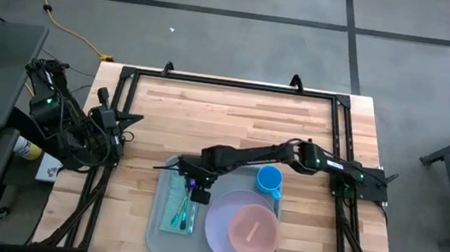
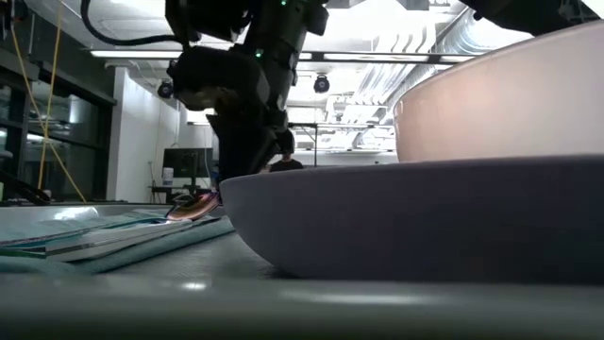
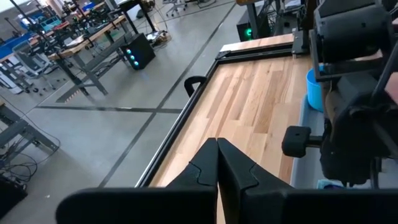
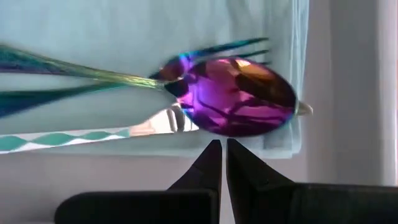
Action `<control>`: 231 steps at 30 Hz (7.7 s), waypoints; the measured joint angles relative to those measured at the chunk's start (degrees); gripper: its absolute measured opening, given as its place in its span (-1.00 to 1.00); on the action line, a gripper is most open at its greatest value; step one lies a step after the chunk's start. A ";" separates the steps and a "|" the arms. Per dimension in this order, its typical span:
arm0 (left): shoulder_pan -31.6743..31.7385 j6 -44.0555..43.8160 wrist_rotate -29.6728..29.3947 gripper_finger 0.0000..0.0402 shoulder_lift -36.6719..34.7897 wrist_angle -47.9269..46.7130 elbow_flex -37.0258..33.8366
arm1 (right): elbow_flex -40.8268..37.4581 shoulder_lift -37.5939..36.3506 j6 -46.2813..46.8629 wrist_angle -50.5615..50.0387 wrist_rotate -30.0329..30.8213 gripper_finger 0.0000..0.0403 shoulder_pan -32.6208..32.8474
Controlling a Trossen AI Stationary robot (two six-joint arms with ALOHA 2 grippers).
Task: Set up tray
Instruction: Put the violet spoon on the light green table napkin to the left of the violet fork, then adjust the green table knife on the table napkin
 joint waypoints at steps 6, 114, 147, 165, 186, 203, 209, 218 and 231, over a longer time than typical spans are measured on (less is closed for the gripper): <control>0.00 -0.01 0.20 -0.81 0.00 0.04 0.00 | -0.02 0.16 -0.95 0.16 -0.16 -1.00 -0.85; 0.02 1.30 2.08 -0.79 0.00 0.11 0.02 | 0.00 3.42 3.79 10.27 -4.40 -1.00 -1.56; 0.01 1.28 2.91 -0.79 0.00 0.25 0.02 | 2.55 2.83 4.60 12.56 -8.49 -1.00 -0.52; 0.02 1.28 3.34 -0.79 0.01 0.29 0.02 | -0.99 2.83 3.56 13.02 -7.72 -1.00 -2.39; 0.01 1.26 3.41 -0.79 0.02 0.30 0.02 | -1.46 2.83 4.67 15.82 -8.56 -1.00 -2.64; 0.02 1.26 3.41 -0.79 0.02 0.32 0.02 | -1.46 2.85 4.80 18.56 -8.84 -1.00 -3.47; 0.01 1.26 3.47 -0.79 0.02 0.42 0.02 | 0.35 2.87 5.04 14.58 -7.72 -1.00 -3.46; 0.02 1.24 4.85 -0.79 0.02 0.52 0.02 | 7.77 2.87 7.71 3.67 -5.53 -1.00 -3.27; 0.02 1.26 5.20 -0.79 0.02 0.48 0.02 | 7.47 2.85 14.85 -7.13 -5.43 -1.00 5.18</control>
